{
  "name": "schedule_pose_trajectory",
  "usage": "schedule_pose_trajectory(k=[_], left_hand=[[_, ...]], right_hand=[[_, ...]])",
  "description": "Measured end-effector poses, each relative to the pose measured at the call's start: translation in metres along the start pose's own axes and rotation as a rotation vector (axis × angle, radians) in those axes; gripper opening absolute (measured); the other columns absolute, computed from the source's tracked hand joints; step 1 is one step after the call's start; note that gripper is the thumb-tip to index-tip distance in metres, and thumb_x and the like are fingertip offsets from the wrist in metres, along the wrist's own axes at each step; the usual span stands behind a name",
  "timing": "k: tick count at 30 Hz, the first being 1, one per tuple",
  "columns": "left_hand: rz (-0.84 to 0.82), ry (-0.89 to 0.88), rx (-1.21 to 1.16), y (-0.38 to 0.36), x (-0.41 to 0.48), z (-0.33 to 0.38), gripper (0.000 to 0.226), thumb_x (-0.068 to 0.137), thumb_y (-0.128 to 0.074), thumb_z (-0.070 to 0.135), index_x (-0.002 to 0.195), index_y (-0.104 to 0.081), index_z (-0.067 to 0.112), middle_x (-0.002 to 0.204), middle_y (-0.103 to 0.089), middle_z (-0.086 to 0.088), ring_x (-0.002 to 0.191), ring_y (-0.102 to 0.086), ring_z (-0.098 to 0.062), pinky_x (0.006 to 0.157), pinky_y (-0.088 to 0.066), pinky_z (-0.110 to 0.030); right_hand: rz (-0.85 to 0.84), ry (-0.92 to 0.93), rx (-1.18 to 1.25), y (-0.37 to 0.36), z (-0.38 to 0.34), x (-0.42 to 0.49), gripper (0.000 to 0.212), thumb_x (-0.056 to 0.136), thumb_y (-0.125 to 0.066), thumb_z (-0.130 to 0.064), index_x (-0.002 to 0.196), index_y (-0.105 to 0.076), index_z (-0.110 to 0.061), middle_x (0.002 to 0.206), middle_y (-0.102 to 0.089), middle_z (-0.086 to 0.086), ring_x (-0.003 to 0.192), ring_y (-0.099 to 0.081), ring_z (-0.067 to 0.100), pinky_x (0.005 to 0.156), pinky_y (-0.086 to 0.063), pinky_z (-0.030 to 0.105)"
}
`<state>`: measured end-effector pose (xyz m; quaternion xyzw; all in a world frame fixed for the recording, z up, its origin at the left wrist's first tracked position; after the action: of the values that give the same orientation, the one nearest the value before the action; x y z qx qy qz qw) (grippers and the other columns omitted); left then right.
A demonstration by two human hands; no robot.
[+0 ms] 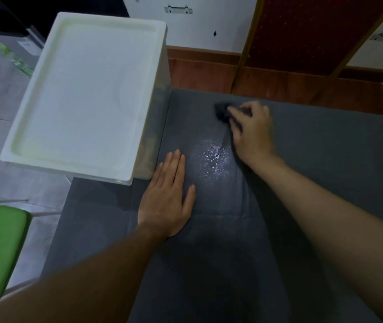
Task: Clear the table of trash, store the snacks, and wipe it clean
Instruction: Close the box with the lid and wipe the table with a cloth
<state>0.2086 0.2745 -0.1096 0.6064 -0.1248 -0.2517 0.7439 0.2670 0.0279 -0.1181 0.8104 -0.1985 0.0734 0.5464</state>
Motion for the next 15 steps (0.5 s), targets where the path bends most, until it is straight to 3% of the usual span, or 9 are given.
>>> schedule_pose_trajectory(k=[3, 5, 8, 10, 13, 15], left_hand=[[-0.006, 0.002, -0.012, 0.001, 0.002, 0.000, 0.069, 0.103, -0.026, 0.045, 0.157, -0.001, 0.010, 0.165, 0.004, -0.003, 0.151, 0.011, -0.012, 0.124, -0.001, -0.032], [-0.012, 0.002, -0.015, 0.001, 0.002, 0.000, 0.070, 0.103, -0.023, 0.047, 0.157, 0.001, 0.011, 0.165, 0.004, -0.003, 0.151, 0.011, -0.011, 0.124, -0.001, -0.032], [-0.015, 0.015, -0.015, 0.001, 0.001, 0.000, 0.070, 0.102, -0.023, 0.047, 0.157, -0.001, 0.010, 0.166, 0.003, -0.004, 0.151, 0.010, -0.012, 0.123, -0.002, -0.032], [-0.008, 0.010, -0.016, 0.001, 0.002, 0.000, 0.070, 0.102, -0.026, 0.045, 0.157, -0.004, 0.009, 0.166, 0.001, -0.004, 0.152, 0.008, -0.013, 0.123, -0.003, -0.032], [-0.015, 0.006, -0.025, 0.001, 0.002, 0.000, 0.070, 0.102, -0.030, 0.044, 0.157, -0.005, 0.009, 0.165, 0.001, -0.003, 0.152, 0.007, -0.013, 0.124, -0.003, -0.031], [-0.024, 0.006, -0.029, 0.001, 0.002, -0.001, 0.070, 0.102, -0.028, 0.045, 0.157, -0.003, 0.010, 0.166, 0.002, -0.002, 0.152, 0.007, -0.012, 0.124, -0.001, -0.030]], right_hand=[[0.033, -0.249, 0.027, -0.011, -0.023, 0.023, 0.025, 0.091, -0.063, -0.020, 0.115, -0.072, -0.018, 0.112, -0.059, 0.010, 0.101, -0.053, 0.033, 0.084, -0.039, 0.037], [-0.022, -0.139, 0.061, -0.010, -0.041, 0.007, 0.026, 0.091, -0.063, -0.019, 0.116, -0.071, -0.019, 0.112, -0.058, 0.009, 0.098, -0.052, 0.030, 0.081, -0.040, 0.037], [-0.190, 0.209, 0.137, -0.001, -0.038, -0.020, 0.031, 0.093, -0.064, -0.018, 0.123, -0.069, -0.016, 0.113, -0.058, 0.009, 0.094, -0.052, 0.029, 0.078, -0.044, 0.040], [-0.191, 0.263, 0.091, -0.002, -0.022, -0.002, 0.032, 0.091, -0.066, -0.016, 0.123, -0.070, -0.016, 0.112, -0.058, 0.012, 0.093, -0.052, 0.033, 0.078, -0.046, 0.041], [-0.041, -0.060, 0.018, -0.012, -0.013, 0.047, 0.027, 0.091, -0.062, -0.015, 0.116, -0.072, -0.019, 0.111, -0.058, 0.012, 0.098, -0.051, 0.035, 0.082, -0.046, 0.043], [-0.040, -0.195, 0.043, -0.017, -0.027, 0.062, 0.024, 0.093, -0.060, -0.019, 0.113, -0.072, -0.022, 0.114, -0.057, 0.009, 0.103, -0.050, 0.033, 0.086, -0.045, 0.042]])
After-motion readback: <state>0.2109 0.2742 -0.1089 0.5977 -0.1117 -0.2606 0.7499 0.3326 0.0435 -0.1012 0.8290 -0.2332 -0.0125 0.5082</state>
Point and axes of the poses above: each hand's wrist, its own x-axis towards the middle knuckle, its own y-axis out of the back of the hand, z = x × y, the point moved 1 cm from there along x, towards the middle knuckle
